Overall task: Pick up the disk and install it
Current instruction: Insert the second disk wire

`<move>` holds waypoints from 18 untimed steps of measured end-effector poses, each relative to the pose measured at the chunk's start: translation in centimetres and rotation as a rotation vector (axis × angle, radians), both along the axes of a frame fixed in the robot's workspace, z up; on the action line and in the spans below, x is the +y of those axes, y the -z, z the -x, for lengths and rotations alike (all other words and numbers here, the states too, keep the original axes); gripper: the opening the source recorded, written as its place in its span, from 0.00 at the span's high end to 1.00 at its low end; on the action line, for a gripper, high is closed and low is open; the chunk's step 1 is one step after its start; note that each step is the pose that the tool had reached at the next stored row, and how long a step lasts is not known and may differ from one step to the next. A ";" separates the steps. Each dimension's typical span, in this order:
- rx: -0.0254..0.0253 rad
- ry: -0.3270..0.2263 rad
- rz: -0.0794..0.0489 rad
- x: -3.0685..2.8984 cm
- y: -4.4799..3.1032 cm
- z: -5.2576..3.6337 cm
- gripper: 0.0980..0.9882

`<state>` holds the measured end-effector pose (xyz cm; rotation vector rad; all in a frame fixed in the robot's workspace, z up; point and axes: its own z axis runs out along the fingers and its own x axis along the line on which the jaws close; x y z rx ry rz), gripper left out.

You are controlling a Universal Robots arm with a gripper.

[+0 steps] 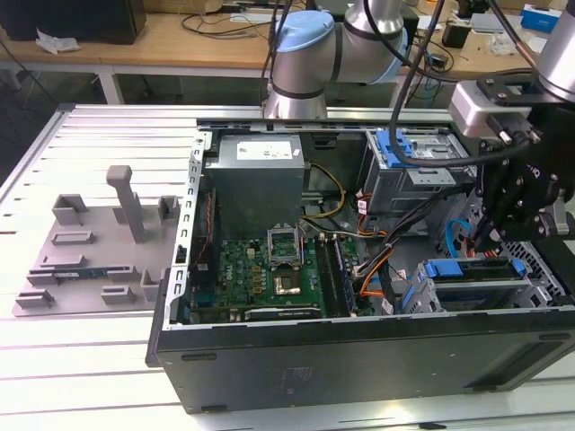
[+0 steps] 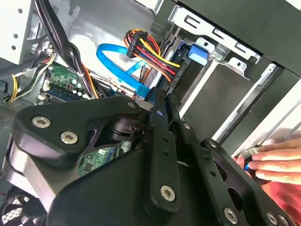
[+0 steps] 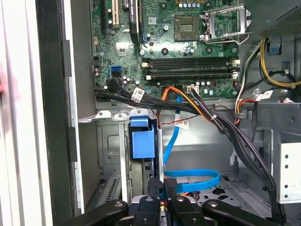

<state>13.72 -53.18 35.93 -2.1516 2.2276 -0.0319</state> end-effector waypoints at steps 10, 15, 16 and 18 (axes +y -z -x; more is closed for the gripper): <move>-0.0002 -0.004 -0.021 -0.50 0.21 0.03 0.93; -0.0002 -0.004 -0.021 -0.52 0.21 0.04 0.93; -0.0001 -0.004 -0.021 -0.54 0.21 0.04 0.93; 0.0001 -0.004 -0.020 -0.55 0.21 0.04 0.93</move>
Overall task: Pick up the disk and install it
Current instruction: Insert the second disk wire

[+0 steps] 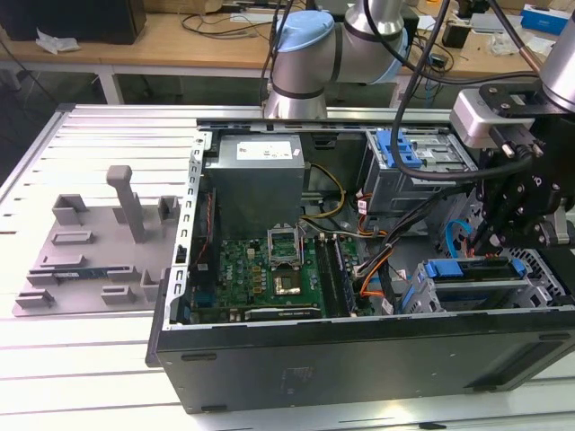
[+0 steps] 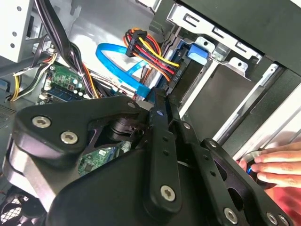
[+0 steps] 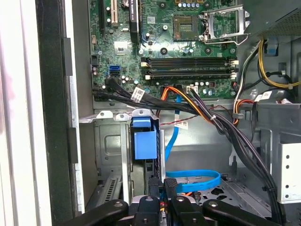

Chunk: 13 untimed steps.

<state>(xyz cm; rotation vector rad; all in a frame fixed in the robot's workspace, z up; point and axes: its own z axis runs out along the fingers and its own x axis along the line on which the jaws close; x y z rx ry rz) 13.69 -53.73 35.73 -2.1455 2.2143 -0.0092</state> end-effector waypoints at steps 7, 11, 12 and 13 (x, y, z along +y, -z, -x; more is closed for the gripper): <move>0.0009 0.000 0.018 0.00 0.07 0.00 0.93; 0.0009 0.000 0.022 0.00 0.17 0.00 0.93; 0.0009 0.000 0.022 0.00 0.20 0.00 0.93; 0.0009 0.000 0.022 0.01 0.22 0.00 0.93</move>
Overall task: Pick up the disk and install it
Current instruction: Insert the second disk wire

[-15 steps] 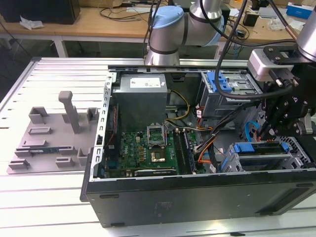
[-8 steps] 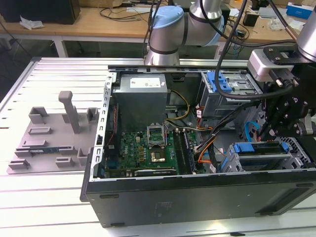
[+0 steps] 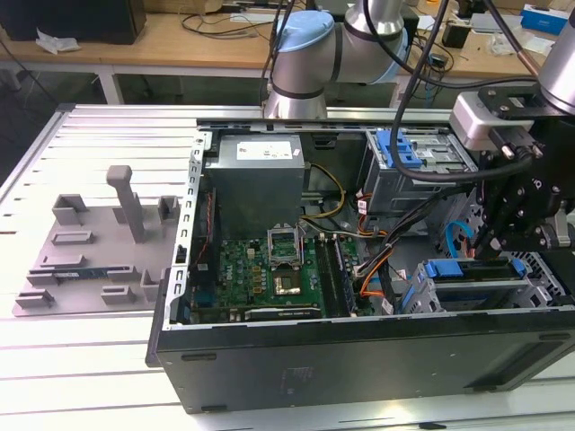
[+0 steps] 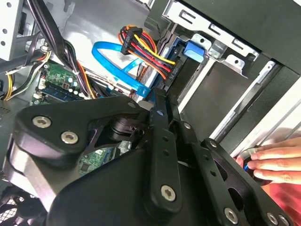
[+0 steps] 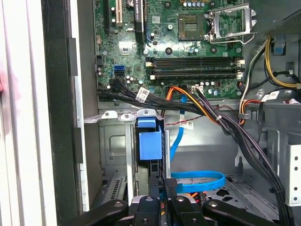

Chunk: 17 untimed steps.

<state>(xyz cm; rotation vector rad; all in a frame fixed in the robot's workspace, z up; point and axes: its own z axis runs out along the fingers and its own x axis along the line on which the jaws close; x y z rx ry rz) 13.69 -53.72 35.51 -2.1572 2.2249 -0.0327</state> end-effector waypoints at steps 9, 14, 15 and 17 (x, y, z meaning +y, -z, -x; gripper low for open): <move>0.0000 0.000 0.000 0.04 0.03 0.00 0.93; 0.0000 -0.001 0.000 0.09 0.08 -0.02 0.93; 0.0000 -0.001 0.000 0.09 0.10 -0.06 0.93; 0.0000 -0.001 0.000 0.09 0.13 -0.11 0.93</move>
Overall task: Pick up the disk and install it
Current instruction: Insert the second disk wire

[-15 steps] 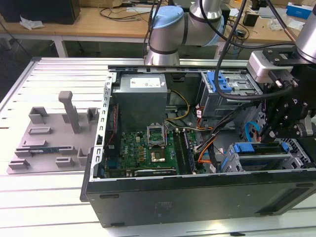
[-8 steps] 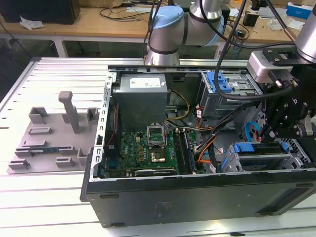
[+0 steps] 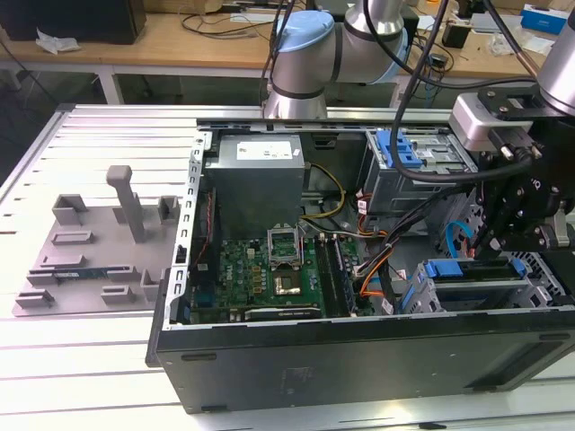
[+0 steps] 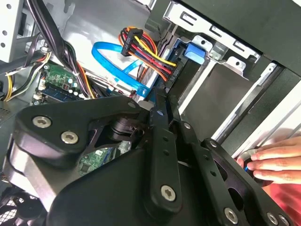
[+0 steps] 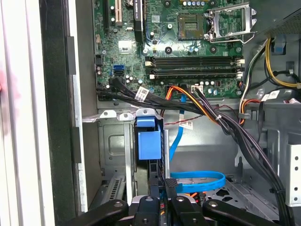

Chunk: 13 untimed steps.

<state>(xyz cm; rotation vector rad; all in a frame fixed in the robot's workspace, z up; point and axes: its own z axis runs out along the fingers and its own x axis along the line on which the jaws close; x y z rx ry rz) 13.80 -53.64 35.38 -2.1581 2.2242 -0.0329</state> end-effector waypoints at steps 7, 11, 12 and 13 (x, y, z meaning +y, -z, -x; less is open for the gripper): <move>0.0000 -0.002 0.000 0.01 0.10 -0.10 0.93; 0.0000 -0.004 0.000 0.01 0.15 -0.15 0.93; 0.0000 -0.004 0.000 0.01 0.17 -0.16 0.93; 0.0000 -0.005 0.000 0.01 0.21 -0.16 0.93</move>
